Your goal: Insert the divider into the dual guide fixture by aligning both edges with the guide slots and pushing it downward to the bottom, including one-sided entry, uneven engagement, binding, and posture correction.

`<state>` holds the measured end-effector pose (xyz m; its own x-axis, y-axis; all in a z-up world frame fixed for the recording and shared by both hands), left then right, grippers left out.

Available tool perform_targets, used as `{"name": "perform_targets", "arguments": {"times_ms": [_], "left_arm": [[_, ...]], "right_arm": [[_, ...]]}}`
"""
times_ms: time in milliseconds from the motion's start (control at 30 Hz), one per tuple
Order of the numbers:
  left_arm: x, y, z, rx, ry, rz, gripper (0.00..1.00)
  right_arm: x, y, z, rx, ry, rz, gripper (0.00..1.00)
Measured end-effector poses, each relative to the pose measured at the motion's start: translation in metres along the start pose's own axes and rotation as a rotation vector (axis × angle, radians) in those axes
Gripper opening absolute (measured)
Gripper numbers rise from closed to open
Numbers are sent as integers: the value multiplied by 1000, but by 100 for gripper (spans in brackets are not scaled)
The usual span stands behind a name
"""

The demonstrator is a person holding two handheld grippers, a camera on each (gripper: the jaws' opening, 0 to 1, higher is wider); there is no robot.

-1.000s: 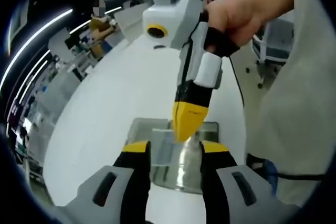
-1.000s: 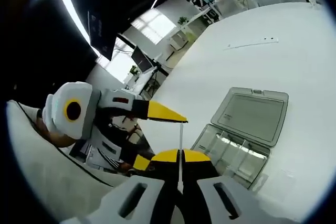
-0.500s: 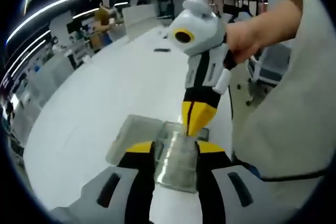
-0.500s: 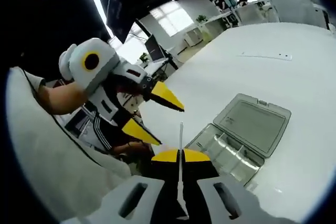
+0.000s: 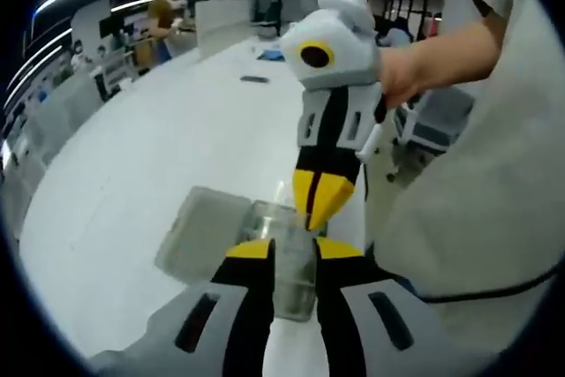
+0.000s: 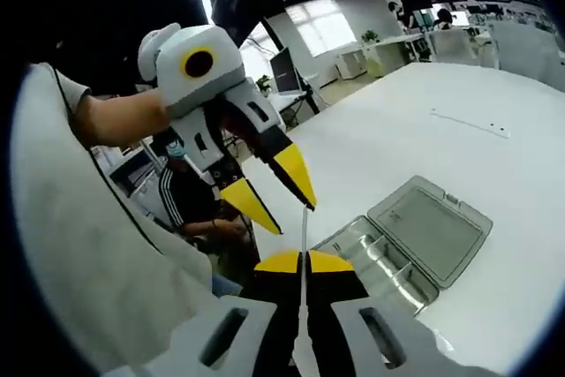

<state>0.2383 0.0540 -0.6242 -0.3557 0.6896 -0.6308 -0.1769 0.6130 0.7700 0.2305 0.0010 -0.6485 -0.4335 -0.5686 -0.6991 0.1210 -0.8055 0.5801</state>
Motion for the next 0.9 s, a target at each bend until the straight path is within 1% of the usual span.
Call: {"name": "perform_targets", "arguments": {"times_ms": [133,200,267,333,400,533,900], "left_arm": [[2,0,-1,23,3,20,9],[5,0,-1,30,11,39,7],[6,1,0,30,12,38,4],[7,2,-2,47,25,43,4],[7,2,-3,55,19,50,3],[10,0,-6,81,17,65,3],[11,1,-10,132,26,74,1]], "right_arm": [[1,-2,3,0,53,17,0],[-2,-2,6,-6,81,8,0],[-3,-2,8,-4,119,2,0],[-2,-3,9,-5,125,6,0],[-1,-3,9,-2,148,12,0],[1,-3,11,-8,167,20,0],[3,-3,13,-22,220,22,0]]}}
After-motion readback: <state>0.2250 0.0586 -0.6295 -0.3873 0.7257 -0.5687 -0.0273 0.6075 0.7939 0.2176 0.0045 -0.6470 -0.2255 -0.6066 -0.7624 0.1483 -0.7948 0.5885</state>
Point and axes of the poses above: the point that each gripper's makers call its tool centre point, and the gripper's own axes: y roughly backward along the fingers, z roughly to its left, x roughly out of its underside, the point moved 3 cm from there along y, roughly backward along the fingers, and after that the axes turned 7 degrees about z, right-handed, at the moved point
